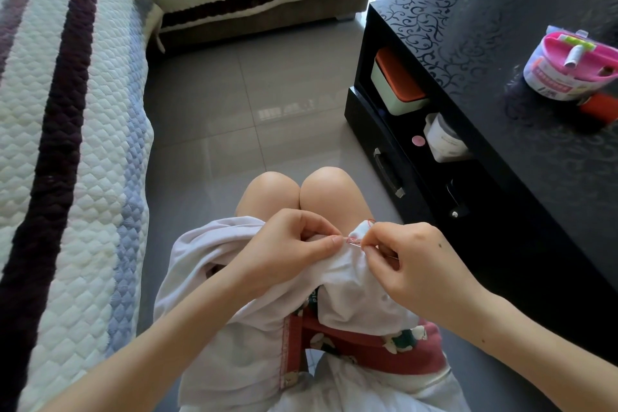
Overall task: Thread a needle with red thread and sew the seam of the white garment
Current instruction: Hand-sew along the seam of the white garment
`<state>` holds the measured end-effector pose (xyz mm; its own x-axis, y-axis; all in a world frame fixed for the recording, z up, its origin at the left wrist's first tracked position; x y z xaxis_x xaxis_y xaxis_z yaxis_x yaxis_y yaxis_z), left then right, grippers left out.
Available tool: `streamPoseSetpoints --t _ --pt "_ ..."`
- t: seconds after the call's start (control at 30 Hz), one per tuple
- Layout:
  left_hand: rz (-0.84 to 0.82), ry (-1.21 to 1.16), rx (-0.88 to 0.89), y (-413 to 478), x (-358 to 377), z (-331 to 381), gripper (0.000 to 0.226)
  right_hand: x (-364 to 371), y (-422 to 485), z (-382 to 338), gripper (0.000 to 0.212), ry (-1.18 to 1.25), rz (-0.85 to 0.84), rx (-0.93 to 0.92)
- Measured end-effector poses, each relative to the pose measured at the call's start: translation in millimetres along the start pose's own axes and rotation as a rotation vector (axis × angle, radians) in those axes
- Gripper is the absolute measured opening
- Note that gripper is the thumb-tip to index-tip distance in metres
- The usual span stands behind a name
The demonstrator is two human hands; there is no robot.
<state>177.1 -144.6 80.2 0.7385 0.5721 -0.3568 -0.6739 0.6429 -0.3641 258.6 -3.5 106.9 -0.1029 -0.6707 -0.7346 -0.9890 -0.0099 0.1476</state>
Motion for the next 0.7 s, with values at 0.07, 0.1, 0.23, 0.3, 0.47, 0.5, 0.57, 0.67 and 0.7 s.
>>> streamPoseSetpoints --t 0.07,0.1,0.23,0.3,0.47,0.5,0.57,0.67,0.7 --pt "-0.003 0.027 0.022 -0.4 0.5 1.6 0.011 2.4 1.6 -1.1 0.008 -0.002 -0.018 -0.003" --pt "-0.009 0.023 0.024 -0.7 1.0 2.0 0.011 3.7 2.4 -1.0 0.009 0.001 -0.026 0.002" --pt "-0.018 0.005 -0.001 -1.4 0.5 3.0 0.014 4.0 2.7 4.0 0.015 0.036 -0.025 0.042" --pt "-0.006 -0.016 -0.021 -1.3 -0.9 1.3 0.017 1.2 1.6 6.4 0.014 0.077 -0.005 0.067" --pt "-0.005 -0.027 -0.048 -1.7 0.4 -0.6 0.016 -1.0 -1.2 11.6 0.014 0.243 0.005 0.127" --pt "-0.014 -0.037 -0.048 -1.7 0.6 -0.8 0.016 -1.0 -1.1 13.0 0.014 0.292 0.004 0.149" --pt "-0.038 -0.068 -0.047 -1.5 0.6 -1.0 0.016 -1.0 -0.6 16.4 0.018 0.419 -0.01 0.212" --pt "-0.083 -0.145 -0.046 -1.8 1.2 0.0 0.016 -0.7 0.5 20.2 0.018 0.596 -0.039 0.307" --pt "-0.098 -0.177 -0.047 -1.7 1.5 0.1 0.015 -0.3 0.6 20.8 0.018 0.634 -0.043 0.329"
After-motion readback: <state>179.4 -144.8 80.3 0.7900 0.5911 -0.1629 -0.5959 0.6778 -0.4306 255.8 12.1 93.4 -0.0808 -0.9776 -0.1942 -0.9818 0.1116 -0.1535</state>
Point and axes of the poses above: each hand's wrist, its own y-axis towards the middle knuckle, its own x-axis out of the palm, z = x × y, the point moved 4 cm from there along y, towards the middle knuckle, and after that the axes turned 6 degrees about y, right-handed, at the moved point
